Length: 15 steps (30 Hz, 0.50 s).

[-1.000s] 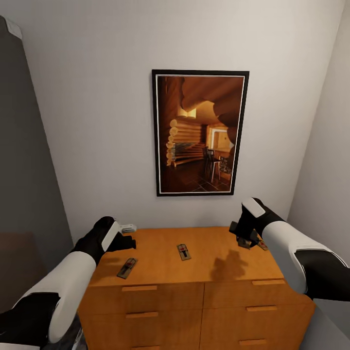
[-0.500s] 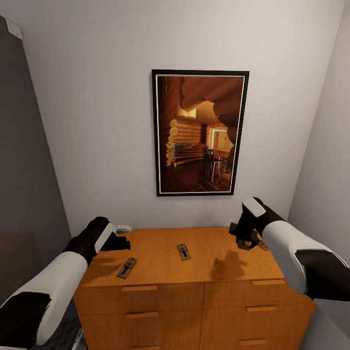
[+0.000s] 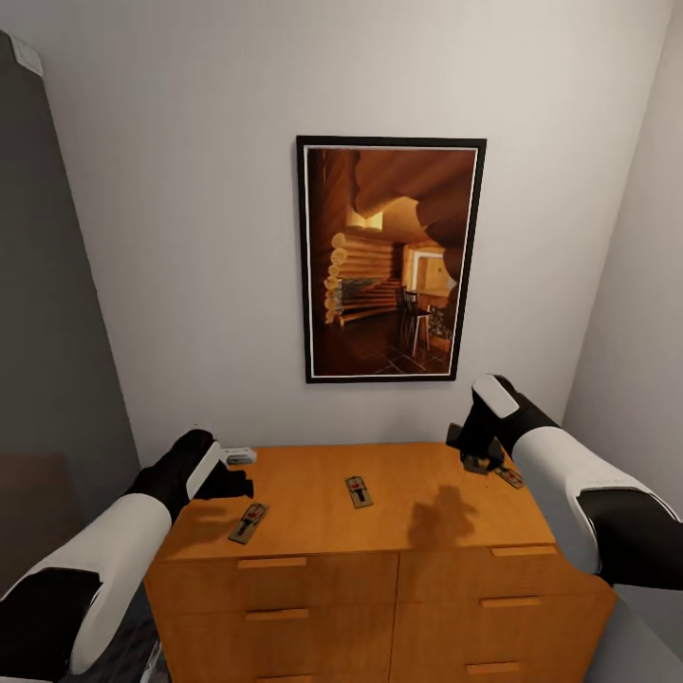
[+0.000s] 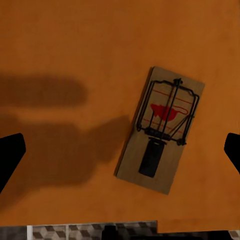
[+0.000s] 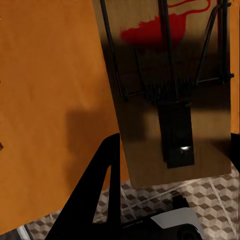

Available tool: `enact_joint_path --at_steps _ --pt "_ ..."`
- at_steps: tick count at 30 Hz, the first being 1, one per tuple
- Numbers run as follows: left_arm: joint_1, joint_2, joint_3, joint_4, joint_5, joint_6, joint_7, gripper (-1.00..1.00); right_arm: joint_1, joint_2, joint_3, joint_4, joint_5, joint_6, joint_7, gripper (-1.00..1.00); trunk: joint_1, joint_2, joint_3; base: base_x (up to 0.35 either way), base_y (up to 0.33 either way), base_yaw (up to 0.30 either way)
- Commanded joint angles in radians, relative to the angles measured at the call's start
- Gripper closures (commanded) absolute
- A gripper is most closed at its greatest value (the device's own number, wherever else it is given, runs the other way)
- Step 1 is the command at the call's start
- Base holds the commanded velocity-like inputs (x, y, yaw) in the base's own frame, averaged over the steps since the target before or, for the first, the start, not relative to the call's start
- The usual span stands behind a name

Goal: Take the four mousetraps from the cabinet in the bathroom and place them on the bathroom floor. Make sure all four end up on the same floor surface, and ensure that at least two of them are either under or directly next to the same bathroom sink.

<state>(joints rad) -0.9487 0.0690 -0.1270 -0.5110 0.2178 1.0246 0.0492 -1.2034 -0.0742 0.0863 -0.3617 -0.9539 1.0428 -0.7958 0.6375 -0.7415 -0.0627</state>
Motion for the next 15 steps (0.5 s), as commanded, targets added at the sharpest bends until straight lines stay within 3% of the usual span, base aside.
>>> enact_joint_path --at_steps 1,9,14,15 --pt "-0.001 0.001 -0.008 -0.001 0.009 0.003 0.005 -1.0 -0.001 -0.001 0.012 -0.007 -0.013 0.004 -0.008 1.0 0.0 -0.001 -0.002 0.0 0.0 0.0" --pt "-0.001 0.002 -0.014 0.0 0.009 0.004 0.005 -1.0 -0.001 -0.019 0.026 -0.054 -0.013 0.004 -0.01 1.0 0.0 -0.001 -0.002 0.0 0.0 0.0" --pt "-0.001 0.002 -0.058 -0.003 0.009 0.004 0.004 -1.0 -0.001 -0.03 0.028 -0.056 -0.011 0.004 -0.012 1.0 0.0 -0.001 -0.002 0.0 0.0 0.0" --pt "-0.001 0.002 -0.082 -0.004 0.009 0.004 0.004 -1.0 -0.001 -0.031 0.031 -0.056 -0.011 0.004 -0.012 1.0 0.0 -0.001 -0.002 0.0 0.0 0.0"
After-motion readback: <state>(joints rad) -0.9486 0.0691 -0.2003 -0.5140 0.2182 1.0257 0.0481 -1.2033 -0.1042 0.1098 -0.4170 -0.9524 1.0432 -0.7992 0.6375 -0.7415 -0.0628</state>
